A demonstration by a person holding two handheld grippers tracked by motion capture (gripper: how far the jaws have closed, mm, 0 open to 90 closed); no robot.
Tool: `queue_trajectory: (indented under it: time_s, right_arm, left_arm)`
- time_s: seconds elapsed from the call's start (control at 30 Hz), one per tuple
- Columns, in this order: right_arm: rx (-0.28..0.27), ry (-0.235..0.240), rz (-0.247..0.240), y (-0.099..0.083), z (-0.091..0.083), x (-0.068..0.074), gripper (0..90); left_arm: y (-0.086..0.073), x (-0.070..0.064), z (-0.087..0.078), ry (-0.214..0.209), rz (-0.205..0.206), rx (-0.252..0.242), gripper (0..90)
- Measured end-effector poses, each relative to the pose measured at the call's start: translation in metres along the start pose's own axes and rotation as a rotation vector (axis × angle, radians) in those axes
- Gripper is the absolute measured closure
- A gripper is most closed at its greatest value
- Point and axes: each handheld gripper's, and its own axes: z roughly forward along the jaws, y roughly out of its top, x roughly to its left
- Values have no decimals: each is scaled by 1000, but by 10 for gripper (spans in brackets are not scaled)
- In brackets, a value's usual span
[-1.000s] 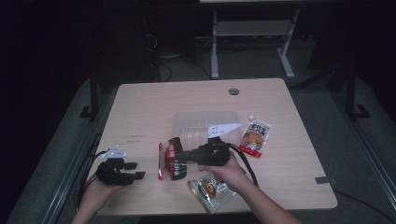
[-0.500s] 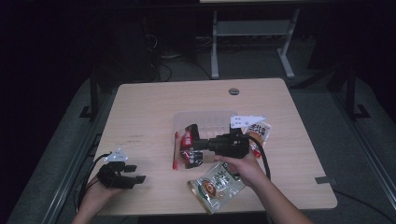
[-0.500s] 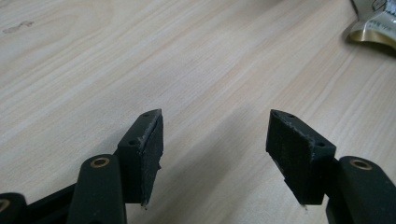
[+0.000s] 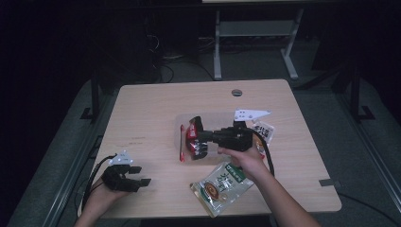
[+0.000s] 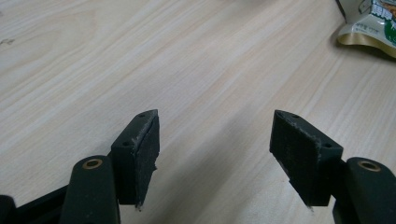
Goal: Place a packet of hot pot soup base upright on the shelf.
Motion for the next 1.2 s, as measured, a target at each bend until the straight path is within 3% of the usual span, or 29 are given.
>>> queue_trajectory:
  time_s: [0.37, 0.77, 1.2]
  right_arm:
    - [-6, -47, -8, 13, 10, -14, 900]
    - [-5, -104, 25, 10, 12, -34, 900]
    - [7, -153, 35, 8, 7, -43, 900]
  left_arm:
    - [-1, 0, -1, -4, 20, 12, 329]
    - [-2, 0, -1, -7, 29, 22, 329]
    - [-2, -1, 0, -11, 31, 36, 329]
